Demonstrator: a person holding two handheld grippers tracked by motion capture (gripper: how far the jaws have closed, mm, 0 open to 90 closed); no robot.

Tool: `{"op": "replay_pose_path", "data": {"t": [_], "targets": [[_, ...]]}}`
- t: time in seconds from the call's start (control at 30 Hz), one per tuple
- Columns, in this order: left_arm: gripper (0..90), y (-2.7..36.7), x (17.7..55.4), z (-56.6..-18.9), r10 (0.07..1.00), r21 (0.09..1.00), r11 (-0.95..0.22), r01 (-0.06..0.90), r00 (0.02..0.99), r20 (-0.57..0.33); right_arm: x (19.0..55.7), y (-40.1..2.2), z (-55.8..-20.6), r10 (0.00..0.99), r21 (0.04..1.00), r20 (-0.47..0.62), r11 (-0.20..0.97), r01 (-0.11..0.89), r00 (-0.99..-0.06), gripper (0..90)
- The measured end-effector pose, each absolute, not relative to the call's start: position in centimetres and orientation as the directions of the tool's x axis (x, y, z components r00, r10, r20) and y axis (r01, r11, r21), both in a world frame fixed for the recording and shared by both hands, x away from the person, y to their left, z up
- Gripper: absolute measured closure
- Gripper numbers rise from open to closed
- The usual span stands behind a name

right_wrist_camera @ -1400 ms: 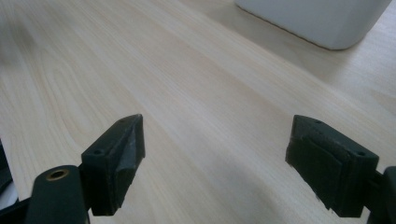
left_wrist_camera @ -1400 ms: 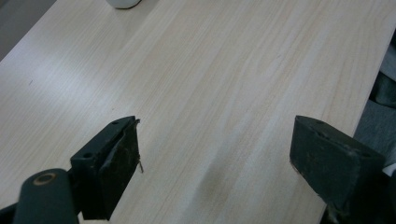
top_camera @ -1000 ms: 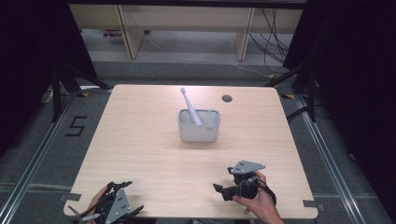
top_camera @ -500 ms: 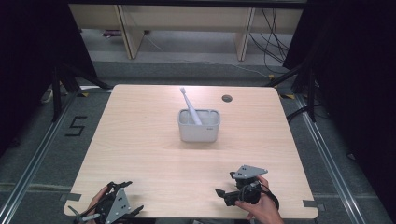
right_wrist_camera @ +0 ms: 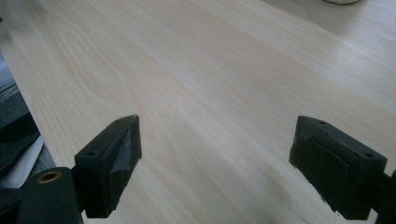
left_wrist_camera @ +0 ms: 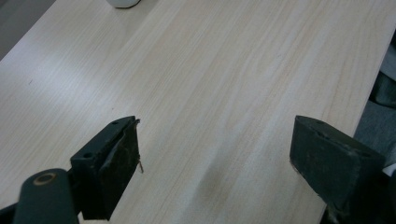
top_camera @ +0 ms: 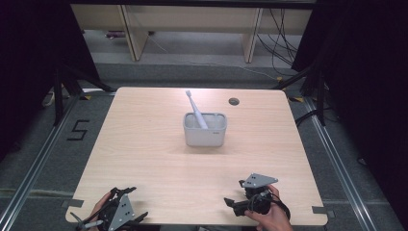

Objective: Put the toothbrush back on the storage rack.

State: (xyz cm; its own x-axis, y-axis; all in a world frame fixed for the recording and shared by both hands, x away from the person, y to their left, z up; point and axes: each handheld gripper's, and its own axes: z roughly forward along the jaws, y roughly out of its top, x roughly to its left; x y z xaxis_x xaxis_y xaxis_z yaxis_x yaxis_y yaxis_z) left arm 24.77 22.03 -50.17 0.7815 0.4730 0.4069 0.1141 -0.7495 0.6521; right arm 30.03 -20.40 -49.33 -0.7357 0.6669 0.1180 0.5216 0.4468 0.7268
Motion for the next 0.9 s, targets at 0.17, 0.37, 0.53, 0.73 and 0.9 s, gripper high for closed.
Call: {"op": "replay_pose_path", "data": {"t": [0.17,0.37,0.53,0.73,0.9], "targets": [[15.4,22.0,24.75,-50.22,0.479,0.655,-0.747,0.113,0.775,0.412,29.9,-20.58,-49.41,0.668,0.727,0.11,0.451,0.518,-0.736,17.0],[15.4,21.98,24.74,-50.23,0.481,0.658,-0.744,0.113,0.775,0.411,29.74,-20.68,-49.5,0.666,0.724,0.115,0.452,0.522,-0.737,17.0],[15.4,21.98,24.75,-50.23,0.479,0.656,-0.746,0.112,0.775,0.412,29.54,-20.72,-49.51,0.676,0.714,0.121,0.45,0.537,-0.727,17.0],[15.4,21.99,24.75,-50.21,0.478,0.655,-0.747,0.112,0.775,0.413,29.53,-20.76,-49.54,0.675,0.71,0.117,0.456,0.537,-0.728,17.0],[15.4,22.01,24.76,-50.2,0.475,0.652,-0.75,0.112,0.777,0.413,29.57,-20.69,-49.64,0.664,0.712,0.114,0.464,0.527,-0.739,17.0]]}}
